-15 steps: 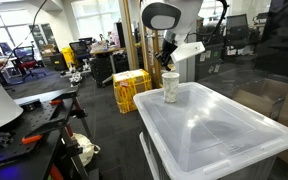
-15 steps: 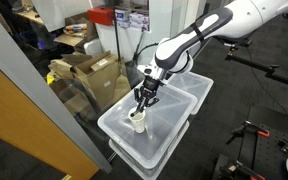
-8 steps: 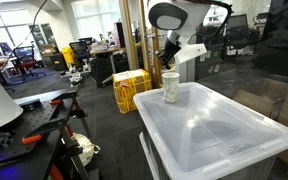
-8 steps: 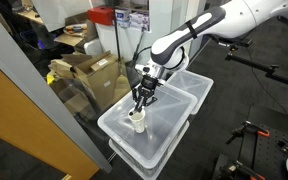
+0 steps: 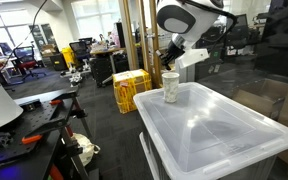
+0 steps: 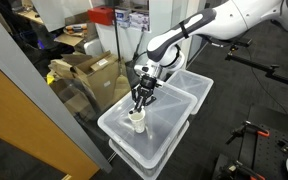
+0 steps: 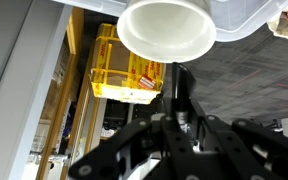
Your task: Pick up the pen from the top of the large container and put it in the white cup.
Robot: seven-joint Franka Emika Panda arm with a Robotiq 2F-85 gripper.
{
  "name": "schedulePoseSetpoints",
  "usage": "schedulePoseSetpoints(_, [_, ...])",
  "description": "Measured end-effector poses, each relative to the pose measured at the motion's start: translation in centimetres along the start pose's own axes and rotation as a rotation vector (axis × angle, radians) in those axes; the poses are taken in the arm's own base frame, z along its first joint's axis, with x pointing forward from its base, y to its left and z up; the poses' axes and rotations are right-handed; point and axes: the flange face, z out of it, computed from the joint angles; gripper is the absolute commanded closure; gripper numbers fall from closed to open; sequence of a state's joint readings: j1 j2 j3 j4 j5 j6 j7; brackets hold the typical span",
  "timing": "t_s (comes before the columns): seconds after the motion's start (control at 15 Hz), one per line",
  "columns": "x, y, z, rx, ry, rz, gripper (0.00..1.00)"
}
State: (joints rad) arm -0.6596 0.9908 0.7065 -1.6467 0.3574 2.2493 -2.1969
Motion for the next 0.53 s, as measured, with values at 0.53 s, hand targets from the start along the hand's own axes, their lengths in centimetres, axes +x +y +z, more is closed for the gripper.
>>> schedulePoseSetpoints(0.53, [-1.4,1.0,0.4,0.047,0.062,0.019,0.95])
